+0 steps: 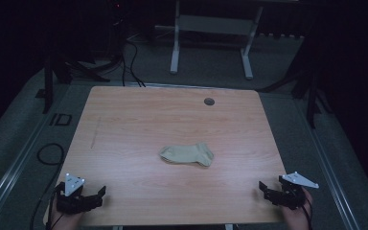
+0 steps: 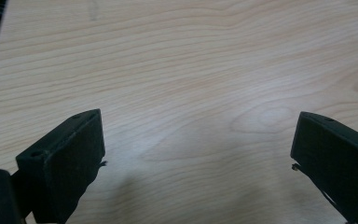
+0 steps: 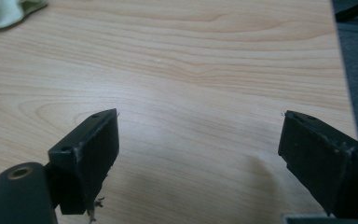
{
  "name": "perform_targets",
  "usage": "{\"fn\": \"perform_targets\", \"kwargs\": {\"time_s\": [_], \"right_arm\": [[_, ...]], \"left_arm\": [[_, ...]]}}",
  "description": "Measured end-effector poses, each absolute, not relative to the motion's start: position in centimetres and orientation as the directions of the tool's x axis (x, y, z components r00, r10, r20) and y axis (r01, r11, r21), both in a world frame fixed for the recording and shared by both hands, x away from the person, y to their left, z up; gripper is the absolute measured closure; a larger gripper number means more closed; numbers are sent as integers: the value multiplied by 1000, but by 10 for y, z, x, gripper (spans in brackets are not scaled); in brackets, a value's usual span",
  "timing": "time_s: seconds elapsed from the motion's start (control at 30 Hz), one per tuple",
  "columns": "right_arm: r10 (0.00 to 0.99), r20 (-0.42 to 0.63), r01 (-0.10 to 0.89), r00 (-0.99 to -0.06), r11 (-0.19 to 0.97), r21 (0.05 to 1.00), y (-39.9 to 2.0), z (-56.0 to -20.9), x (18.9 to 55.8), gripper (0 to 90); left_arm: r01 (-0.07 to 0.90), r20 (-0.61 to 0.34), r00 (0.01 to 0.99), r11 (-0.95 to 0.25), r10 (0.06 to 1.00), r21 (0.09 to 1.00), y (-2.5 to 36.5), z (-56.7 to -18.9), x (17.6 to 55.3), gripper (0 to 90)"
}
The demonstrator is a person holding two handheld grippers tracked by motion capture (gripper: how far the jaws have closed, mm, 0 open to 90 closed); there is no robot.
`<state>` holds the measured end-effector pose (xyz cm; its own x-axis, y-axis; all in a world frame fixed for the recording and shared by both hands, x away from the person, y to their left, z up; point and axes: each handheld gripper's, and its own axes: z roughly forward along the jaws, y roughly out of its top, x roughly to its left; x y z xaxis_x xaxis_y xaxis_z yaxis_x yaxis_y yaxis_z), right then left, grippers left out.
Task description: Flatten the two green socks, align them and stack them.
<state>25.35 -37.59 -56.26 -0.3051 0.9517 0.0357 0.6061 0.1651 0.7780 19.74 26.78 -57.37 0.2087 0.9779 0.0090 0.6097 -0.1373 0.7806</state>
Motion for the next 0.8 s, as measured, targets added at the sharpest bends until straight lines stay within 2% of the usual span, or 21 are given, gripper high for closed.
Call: {"fn": "perform_targets", "kwargs": {"time_s": [0.23, 0.4, 0.8], "right_arm": [[965, -27, 570, -262, 177, 802, -376, -562, 253, 121], [971, -19, 530, -237, 146, 835, -378, -560, 251, 121], [967, -51, 529, -249, 180, 829, -370, -564, 258, 121]], "left_arm": [[555, 50, 123, -111, 991, 824, 269, -570, 192, 26], [497, 37, 74, -69, 997, 865, 273, -566, 187, 26], [480, 49, 73, -78, 996, 874, 273, -566, 186, 26]]}}
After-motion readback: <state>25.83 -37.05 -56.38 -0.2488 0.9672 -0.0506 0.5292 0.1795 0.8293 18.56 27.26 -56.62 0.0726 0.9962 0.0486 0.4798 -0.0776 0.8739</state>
